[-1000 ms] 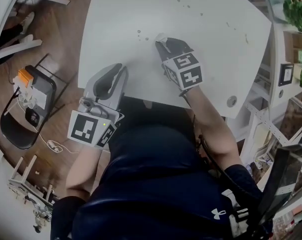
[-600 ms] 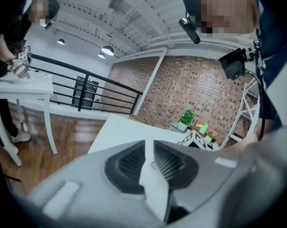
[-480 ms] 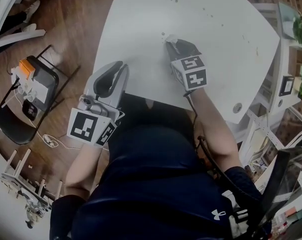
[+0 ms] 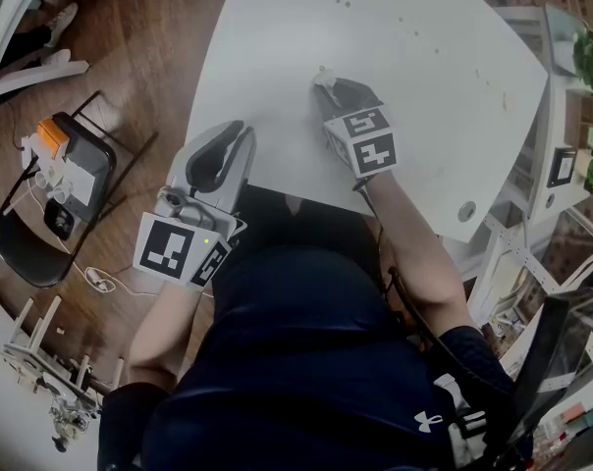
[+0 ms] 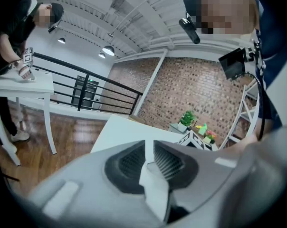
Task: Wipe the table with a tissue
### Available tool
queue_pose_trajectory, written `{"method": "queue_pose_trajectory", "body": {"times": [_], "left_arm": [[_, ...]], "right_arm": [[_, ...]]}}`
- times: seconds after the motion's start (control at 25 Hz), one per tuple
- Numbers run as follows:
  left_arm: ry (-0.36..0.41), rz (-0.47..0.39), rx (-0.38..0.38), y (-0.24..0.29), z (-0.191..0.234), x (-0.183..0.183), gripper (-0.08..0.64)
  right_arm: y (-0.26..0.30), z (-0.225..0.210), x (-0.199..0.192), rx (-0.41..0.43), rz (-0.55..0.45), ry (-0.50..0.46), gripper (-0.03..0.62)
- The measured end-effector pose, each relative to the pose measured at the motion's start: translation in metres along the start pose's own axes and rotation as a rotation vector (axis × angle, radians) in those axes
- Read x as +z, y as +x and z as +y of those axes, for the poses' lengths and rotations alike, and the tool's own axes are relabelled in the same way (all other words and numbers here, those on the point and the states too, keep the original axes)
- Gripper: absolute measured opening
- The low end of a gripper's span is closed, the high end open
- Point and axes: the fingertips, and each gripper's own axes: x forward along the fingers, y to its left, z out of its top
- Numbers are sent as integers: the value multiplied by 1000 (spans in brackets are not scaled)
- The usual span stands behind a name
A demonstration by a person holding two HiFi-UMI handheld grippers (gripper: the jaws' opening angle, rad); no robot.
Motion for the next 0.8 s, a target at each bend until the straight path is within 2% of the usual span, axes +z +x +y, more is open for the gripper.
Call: {"method": "queue_pose_trajectory", "body": {"times": [0.36, 0.52, 0.8], "left_arm": [[-2, 2, -2, -1, 1, 1, 52], [0, 3, -2, 0, 0, 1, 52], [5, 8, -9, 4, -3, 1, 52]], "right_arm": [[8, 4, 12, -4, -11, -20, 42], [11, -4, 10, 23, -18, 44, 42], [10, -26, 16, 15, -18, 133, 43]]}}
